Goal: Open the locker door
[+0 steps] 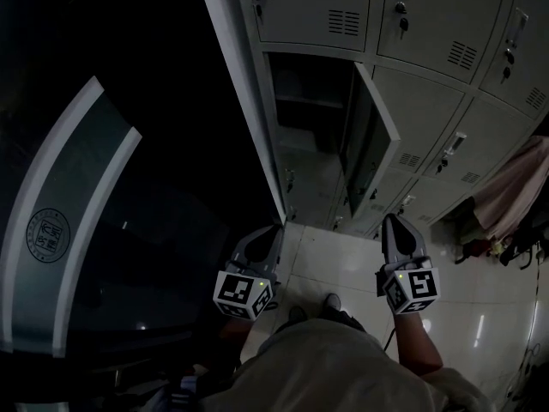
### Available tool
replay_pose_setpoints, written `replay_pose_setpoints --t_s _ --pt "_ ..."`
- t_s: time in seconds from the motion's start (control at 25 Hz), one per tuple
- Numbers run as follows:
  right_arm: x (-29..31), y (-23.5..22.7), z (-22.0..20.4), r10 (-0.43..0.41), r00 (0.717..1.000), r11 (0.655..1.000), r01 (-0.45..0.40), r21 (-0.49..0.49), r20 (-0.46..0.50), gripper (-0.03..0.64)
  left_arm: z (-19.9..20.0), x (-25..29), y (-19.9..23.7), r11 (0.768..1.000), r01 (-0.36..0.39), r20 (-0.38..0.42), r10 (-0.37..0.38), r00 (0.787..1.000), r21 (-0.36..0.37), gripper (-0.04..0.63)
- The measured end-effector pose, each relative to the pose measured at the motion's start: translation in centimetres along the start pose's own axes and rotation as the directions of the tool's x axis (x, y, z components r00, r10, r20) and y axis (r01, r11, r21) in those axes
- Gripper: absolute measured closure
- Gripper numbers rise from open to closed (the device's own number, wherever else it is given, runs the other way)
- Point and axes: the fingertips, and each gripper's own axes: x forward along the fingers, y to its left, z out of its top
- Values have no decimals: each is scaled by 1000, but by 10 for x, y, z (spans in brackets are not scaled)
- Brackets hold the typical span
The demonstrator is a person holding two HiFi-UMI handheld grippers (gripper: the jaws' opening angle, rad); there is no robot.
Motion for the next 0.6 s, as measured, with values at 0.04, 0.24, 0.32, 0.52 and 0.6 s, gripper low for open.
replay_pose_setpoints --t_s 0.04,0.24,0.32,0.52,0.6 --pt "-1 2 -4 -4 1000 1000 4 12 -1 615 -3 -3 2 1000 1 -2 -1 1000 1 529" --pt "-12 10 -20 -35 999 999 35 39 1 615 -19 -14 12 1000 9 -5 -8 1000 18 529" --pt "-17 16 -19 -49 999 998 49 50 1 615 -25 -21 12 999 19 -13 -19 1000 26 529" --pt "-40 28 -6 -54 999 998 54 14 7 615 -27 -37 -5 998 42 -14 -42 999 37 529" --pt "-51 33 -2 -53 999 998 52 26 11 615 -21 -49 -11 998 44 -3 -43 999 49 529"
